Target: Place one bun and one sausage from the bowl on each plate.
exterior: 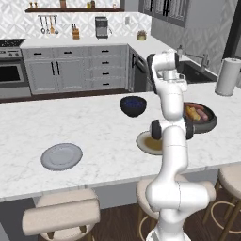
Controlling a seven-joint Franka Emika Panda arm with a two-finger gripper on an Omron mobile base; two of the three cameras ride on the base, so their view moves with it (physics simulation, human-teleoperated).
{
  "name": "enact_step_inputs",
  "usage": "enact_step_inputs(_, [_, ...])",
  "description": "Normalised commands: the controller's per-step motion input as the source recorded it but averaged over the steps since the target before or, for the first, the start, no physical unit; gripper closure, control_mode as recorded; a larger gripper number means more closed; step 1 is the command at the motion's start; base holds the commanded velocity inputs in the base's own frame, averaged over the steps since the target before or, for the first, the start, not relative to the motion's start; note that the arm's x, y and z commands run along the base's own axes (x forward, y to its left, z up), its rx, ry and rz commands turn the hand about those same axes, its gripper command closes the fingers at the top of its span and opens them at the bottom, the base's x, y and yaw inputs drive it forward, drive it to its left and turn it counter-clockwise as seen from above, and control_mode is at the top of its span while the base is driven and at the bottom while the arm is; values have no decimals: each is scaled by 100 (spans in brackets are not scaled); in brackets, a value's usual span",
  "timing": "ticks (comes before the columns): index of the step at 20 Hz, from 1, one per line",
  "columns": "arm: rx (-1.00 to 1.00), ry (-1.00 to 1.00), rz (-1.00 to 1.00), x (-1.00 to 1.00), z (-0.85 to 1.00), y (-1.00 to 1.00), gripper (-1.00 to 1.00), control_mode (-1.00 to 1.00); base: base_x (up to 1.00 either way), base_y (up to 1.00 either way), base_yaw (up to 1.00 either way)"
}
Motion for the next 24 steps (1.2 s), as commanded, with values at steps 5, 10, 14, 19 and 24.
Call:
enact_step_inputs(5, [5,0,0,-45,83,58,100,-100,0,0,0])
enact_step_inputs(10, [5,30,0,-47,97,33,100,-100,0,0,0])
enact_step_inputs(14, [2,43,0,-38,92,21,100,-100,0,0,0])
enact_step_inputs(19, [0,5,0,-2,2,26,100,-100,0,0,0])
enact_step_inputs(24, [5,-4,0,-5,-63,37,100,-100,0,0,0])
